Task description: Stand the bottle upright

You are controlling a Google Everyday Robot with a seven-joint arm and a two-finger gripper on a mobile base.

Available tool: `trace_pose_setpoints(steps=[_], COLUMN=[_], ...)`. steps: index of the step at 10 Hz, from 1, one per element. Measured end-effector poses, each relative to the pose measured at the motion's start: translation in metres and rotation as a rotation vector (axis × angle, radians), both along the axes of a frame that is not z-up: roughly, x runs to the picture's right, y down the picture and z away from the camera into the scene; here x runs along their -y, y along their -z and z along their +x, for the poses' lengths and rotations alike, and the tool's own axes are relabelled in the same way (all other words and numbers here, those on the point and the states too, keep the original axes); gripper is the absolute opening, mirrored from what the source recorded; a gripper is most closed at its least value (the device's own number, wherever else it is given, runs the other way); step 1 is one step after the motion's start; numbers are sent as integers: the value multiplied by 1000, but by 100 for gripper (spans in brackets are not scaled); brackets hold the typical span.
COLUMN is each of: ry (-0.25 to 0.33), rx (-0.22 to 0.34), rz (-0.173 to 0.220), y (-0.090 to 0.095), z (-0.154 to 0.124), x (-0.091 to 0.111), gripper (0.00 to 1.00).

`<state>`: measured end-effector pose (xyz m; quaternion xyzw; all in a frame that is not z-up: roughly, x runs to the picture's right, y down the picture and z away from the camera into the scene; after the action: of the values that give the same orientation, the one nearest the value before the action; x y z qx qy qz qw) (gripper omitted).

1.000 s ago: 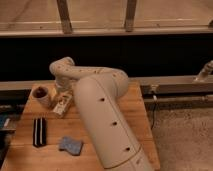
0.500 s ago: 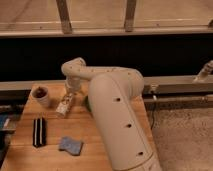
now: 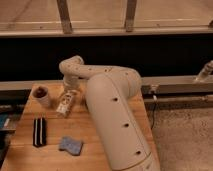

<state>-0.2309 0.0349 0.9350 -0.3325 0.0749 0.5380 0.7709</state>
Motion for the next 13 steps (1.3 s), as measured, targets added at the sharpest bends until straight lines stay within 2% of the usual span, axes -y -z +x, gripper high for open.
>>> trace_pose_setpoints(steps=[6,10,13], ry=[4,-35,-42], rx=[7,-7,5], rz=[9,27,27], y=[-3,-9,-12], z=[-3,13,7], x=[4,1,-1], gripper=[80,80,80])
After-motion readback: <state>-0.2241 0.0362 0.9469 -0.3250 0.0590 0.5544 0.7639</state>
